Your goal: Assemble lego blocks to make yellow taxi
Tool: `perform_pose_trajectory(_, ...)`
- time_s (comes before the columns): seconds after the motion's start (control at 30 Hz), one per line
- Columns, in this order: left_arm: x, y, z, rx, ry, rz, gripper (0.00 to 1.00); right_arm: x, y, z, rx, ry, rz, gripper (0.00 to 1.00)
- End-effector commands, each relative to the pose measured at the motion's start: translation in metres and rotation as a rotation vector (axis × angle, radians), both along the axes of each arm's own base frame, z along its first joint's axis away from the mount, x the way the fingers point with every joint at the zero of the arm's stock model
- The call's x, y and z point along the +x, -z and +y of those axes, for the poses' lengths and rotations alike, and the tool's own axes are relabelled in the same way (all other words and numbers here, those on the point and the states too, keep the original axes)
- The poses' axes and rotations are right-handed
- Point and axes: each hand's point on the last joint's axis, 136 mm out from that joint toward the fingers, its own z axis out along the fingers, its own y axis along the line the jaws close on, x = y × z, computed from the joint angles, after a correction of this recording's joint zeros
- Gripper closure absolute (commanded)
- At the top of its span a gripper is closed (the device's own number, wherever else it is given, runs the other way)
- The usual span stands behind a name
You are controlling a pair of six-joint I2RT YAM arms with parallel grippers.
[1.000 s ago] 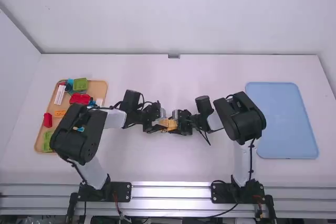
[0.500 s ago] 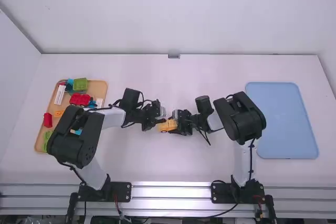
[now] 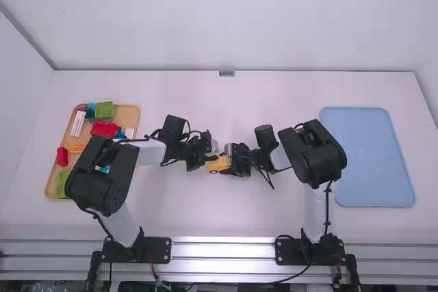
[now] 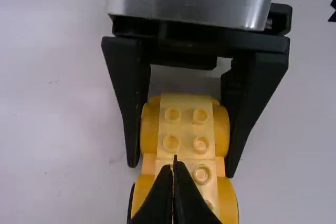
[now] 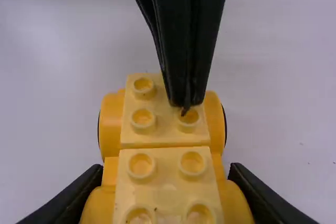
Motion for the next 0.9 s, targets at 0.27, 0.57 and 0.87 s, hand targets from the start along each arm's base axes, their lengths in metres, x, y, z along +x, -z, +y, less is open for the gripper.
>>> perform_pose_trajectory(0.27,-0.019,0.043,0.016,0.17,-0.025,0.089,0.98,0.001,0.005,-0.001,-0.012,0.003,-0.003,0.5)
perform_pose_trajectory(0.57,-0.023,0.05,0.022,0.225,-0.016,0.087,0.98,0.002,0.006,-0.001,-0.018,0.008,-0.005,0.5)
perform_pose_trajectory(0.87,0.005,-0.01,0.003,-0.002,-0.006,-0.073,0.98,0.005,0.009,-0.003,-0.036,0.023,-0.012,0.5)
